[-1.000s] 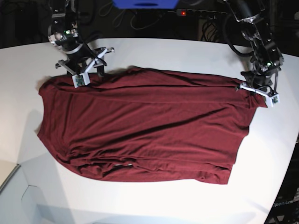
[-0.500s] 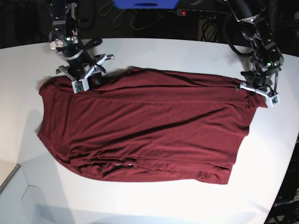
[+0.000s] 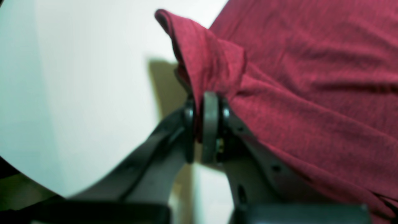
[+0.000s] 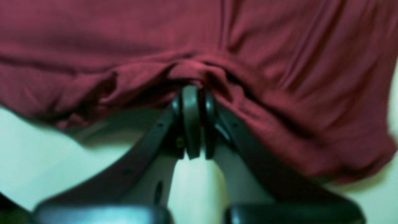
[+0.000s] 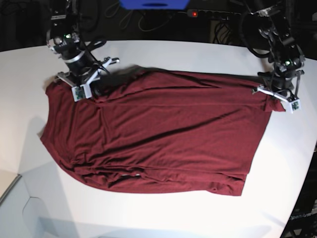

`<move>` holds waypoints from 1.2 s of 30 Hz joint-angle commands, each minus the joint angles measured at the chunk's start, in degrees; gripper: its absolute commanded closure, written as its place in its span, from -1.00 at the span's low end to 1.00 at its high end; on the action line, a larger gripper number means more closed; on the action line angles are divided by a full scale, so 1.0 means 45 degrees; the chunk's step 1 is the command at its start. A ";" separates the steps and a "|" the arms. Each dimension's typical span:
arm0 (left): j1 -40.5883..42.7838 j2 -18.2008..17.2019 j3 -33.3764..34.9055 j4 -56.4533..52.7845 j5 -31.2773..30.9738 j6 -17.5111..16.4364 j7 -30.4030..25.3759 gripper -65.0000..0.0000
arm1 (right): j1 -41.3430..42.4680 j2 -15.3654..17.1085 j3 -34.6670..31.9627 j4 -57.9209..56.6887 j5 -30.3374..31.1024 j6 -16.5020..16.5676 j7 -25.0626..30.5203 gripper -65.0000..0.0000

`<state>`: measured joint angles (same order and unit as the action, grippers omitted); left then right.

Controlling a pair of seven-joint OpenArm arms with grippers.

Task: Layout the t-shirt on the table in an organized manner, then fold the t-shirt properly
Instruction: 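Move the right gripper along the edge and regrasp the fabric, then pull the held edge with both grippers toward the hem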

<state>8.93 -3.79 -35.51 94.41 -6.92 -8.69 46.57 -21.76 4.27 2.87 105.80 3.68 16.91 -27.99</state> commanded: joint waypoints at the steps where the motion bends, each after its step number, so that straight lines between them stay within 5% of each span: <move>1: -0.0040 -0.0163 -0.0032 0.0421 -0.0016 0.0045 -0.0023 1.00 | -0.0039 0.0057 0.0035 0.0411 0.0090 0.0043 0.0232 1.00; 36: -0.1838 -0.0242 0.0047 0.1203 0.0004 0.0045 0.0309 1.00 | -0.0430 0.1444 0.0074 0.0392 0.0031 0.0062 0.0251 1.00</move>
<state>1.65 -4.12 -35.14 98.91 -6.83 -8.78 49.25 -24.10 10.33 3.07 106.54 3.70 17.15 -28.03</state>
